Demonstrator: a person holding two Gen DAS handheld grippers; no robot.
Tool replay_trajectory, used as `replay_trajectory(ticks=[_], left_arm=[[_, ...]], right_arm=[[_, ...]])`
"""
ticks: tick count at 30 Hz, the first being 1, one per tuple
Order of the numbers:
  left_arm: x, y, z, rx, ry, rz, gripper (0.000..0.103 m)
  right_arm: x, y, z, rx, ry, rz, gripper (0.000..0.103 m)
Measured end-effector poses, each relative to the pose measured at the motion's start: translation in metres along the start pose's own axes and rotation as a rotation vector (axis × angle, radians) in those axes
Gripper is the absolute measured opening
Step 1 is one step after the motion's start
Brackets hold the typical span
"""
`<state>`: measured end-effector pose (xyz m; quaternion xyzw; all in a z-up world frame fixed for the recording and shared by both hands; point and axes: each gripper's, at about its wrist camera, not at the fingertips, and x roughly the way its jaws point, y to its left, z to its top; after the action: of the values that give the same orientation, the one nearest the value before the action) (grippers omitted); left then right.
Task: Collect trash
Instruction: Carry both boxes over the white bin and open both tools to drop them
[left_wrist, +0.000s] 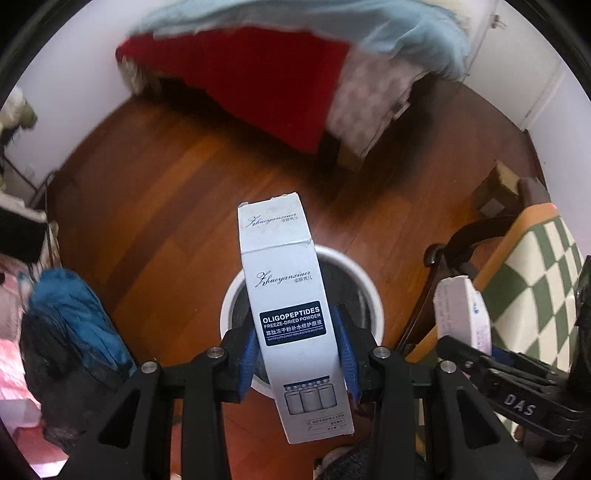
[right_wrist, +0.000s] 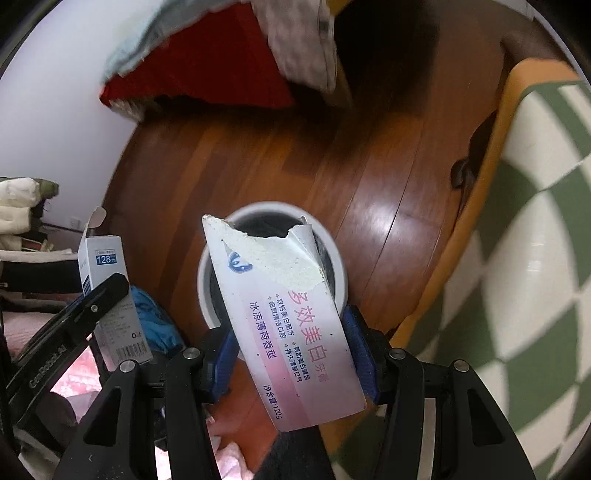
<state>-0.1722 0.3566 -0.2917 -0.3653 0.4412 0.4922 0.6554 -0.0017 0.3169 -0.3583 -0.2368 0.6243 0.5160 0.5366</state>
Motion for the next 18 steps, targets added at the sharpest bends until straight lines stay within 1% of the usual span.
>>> replay_trajectory(ticks=[4, 8, 9, 10, 11, 12, 15, 17, 18], left_arm=[[0.029, 0.015, -0.001, -0.033, 0.052, -0.014, 0.036], [0.045, 0.027, -0.005, -0.074, 0.098, -0.033, 0.038], [0.047, 0.030, -0.006, -0.082, 0.104, -0.027, 0.046], [0.047, 0.033, -0.006, -0.085, 0.105, -0.017, 0.069], [0.047, 0.037, -0.007, -0.092, 0.104, -0.008, 0.081], [0.046, 0.039, -0.007, -0.099, 0.099, -0.004, 0.096], [0.043, 0.050, -0.007, -0.110, 0.091, 0.029, 0.096], [0.038, 0.055, -0.009, -0.114, 0.083, 0.047, 0.097], [0.035, 0.057, -0.010, -0.114, 0.077, 0.060, 0.097]], right_arm=[[0.040, 0.001, 0.006, 0.000, 0.055, -0.016, 0.057], [0.074, 0.004, 0.017, -0.015, 0.106, -0.024, 0.057], [0.080, 0.005, 0.019, -0.015, 0.117, -0.015, 0.058], [0.084, 0.004, 0.022, -0.014, 0.125, -0.010, 0.058], [0.089, 0.005, 0.024, -0.013, 0.131, -0.002, 0.059], [0.089, 0.004, 0.022, -0.016, 0.138, 0.008, 0.060], [0.090, 0.003, 0.023, -0.017, 0.135, 0.010, 0.081], [0.086, 0.005, 0.022, -0.025, 0.127, -0.003, 0.082], [0.083, 0.007, 0.021, -0.036, 0.120, -0.017, 0.086]])
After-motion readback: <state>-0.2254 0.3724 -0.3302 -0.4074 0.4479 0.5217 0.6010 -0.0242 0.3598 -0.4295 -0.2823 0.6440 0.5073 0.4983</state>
